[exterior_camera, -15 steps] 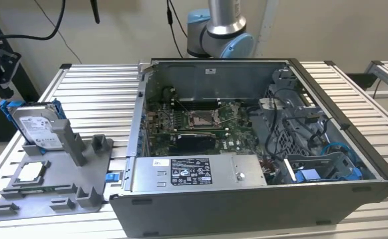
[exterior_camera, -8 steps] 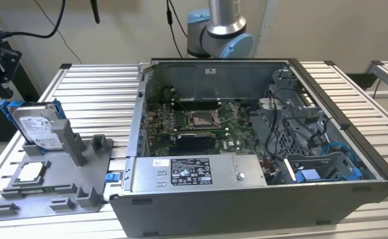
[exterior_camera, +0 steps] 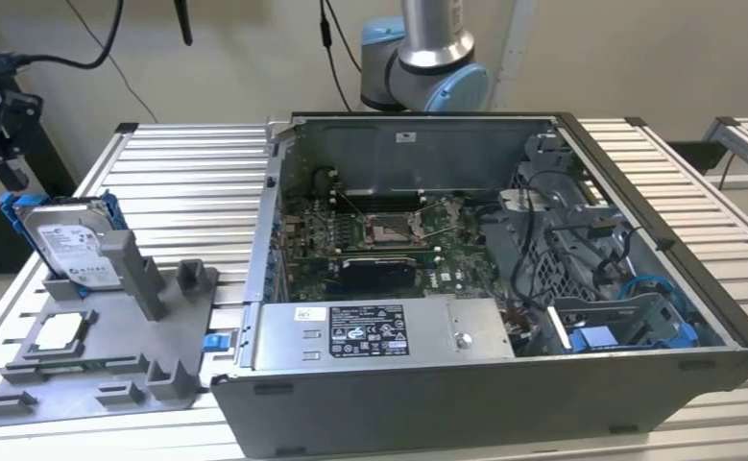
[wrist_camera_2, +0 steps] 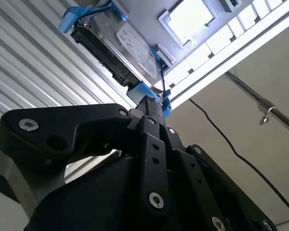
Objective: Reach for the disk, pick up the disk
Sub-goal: 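Pick up the disk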
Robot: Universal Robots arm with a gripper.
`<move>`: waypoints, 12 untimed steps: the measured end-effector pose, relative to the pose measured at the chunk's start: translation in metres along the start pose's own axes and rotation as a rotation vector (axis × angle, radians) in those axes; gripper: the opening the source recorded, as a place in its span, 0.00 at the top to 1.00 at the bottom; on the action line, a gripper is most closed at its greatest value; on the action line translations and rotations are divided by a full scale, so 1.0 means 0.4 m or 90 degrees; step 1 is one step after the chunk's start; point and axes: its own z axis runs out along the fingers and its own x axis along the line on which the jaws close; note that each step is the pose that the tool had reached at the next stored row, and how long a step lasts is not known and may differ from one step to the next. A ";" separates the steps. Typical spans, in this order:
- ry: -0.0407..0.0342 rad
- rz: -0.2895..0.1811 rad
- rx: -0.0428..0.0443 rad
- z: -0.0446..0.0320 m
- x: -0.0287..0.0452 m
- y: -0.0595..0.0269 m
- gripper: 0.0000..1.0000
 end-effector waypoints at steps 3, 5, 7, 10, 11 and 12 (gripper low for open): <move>-0.0017 -0.021 0.0001 0.000 0.000 0.000 1.00; -0.0027 -0.035 0.0002 0.001 0.000 0.000 1.00; -0.0036 -0.049 0.0002 0.001 0.000 0.000 1.00; -0.0048 -0.071 0.0002 0.001 0.000 0.000 1.00; -0.0050 -0.079 0.0000 0.001 0.000 0.000 1.00; -0.0054 -0.086 -0.0001 0.001 0.000 0.000 1.00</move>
